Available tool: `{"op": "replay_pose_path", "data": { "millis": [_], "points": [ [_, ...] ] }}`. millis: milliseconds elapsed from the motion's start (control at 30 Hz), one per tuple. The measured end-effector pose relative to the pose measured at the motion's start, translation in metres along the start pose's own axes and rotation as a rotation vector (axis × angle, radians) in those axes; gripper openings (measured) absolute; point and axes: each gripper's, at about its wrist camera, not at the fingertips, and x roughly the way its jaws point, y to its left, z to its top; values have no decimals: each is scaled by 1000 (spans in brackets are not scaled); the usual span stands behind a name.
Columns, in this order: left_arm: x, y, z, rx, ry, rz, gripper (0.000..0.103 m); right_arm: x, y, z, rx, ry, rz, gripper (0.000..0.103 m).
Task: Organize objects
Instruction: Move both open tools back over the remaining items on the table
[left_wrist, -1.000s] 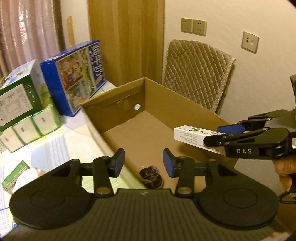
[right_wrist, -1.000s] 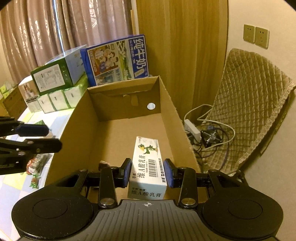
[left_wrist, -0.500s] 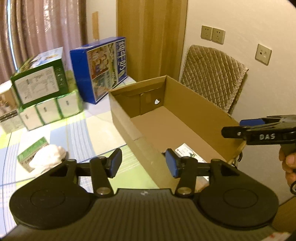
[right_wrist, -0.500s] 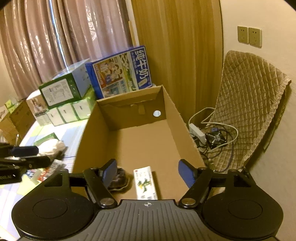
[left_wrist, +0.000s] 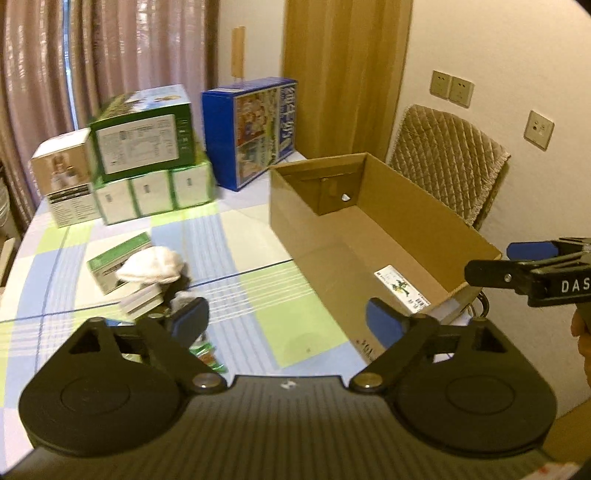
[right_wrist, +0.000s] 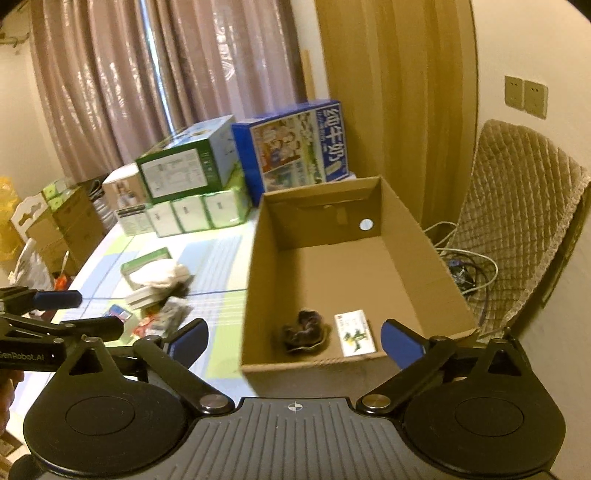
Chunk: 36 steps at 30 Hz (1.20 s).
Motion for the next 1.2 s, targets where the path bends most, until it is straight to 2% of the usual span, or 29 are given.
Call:
{"op": "replay_pose_path", "data": {
  "millis": [133,467,667,933,1200],
  "points": [
    [-19,14,-9,-22,-3,39,102,-5,19,-3,-26,2,13,101],
    [-53,45,-28,-44,-17,103,102,-3,61,-11,-82,19,67,101],
    [-64,68,-39,-93,-15,138,102,4,79,-18,-111,38,87,101],
    [-72,92,-54,-122,-62,203,102,14,98,-23,-139,49,120,101],
    [-70,117,-65,-145,-26,237,102,29,111,-28,-148,59,146,101]
  ]
}}
